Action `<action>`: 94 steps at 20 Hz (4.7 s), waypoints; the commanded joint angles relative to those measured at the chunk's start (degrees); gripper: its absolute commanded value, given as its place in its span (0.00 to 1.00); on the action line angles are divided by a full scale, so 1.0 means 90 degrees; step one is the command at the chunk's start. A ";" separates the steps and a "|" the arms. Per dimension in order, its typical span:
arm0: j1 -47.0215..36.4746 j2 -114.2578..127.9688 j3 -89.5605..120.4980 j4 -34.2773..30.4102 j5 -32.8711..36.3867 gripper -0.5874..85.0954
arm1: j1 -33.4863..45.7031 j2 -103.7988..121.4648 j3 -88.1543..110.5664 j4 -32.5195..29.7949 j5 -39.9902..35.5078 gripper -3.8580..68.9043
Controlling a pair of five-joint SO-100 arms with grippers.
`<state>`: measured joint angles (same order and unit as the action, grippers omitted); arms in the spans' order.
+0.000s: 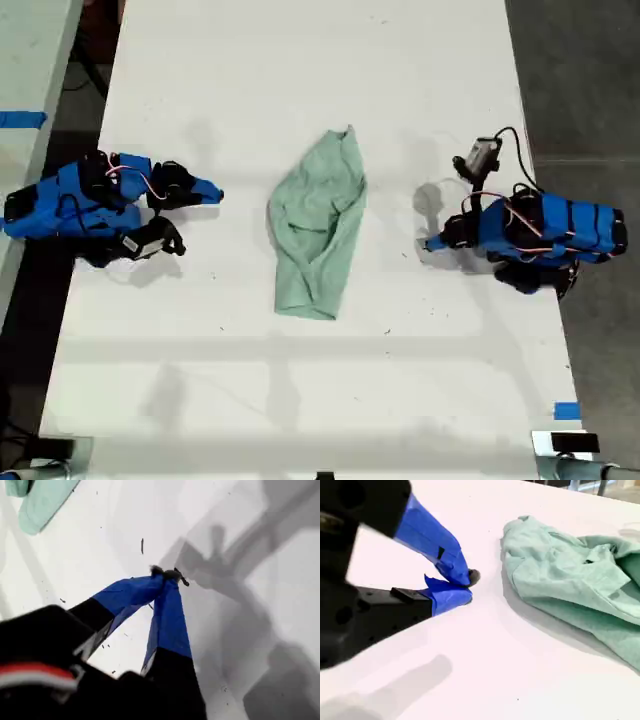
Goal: Fold t shirt
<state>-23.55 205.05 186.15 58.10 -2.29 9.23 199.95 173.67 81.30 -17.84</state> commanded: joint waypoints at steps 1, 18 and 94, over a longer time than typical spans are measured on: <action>0.0312 0.0039 0.0264 0.0020 -0.0107 0.00 | -0.0127 0.0068 0.0293 -0.0107 0.0078 0.03; 0.1309 -0.2197 -0.1025 -0.1973 -0.0801 0.00 | -0.1504 -0.3867 -0.2451 -0.1484 0.1641 0.06; -0.1768 -1.3252 -1.4248 0.2578 0.4502 0.29 | 0.2939 -1.2148 -1.2773 0.0820 -0.2314 0.57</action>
<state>-37.18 79.37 62.23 80.60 37.62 34.28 84.46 60.21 87.28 -37.79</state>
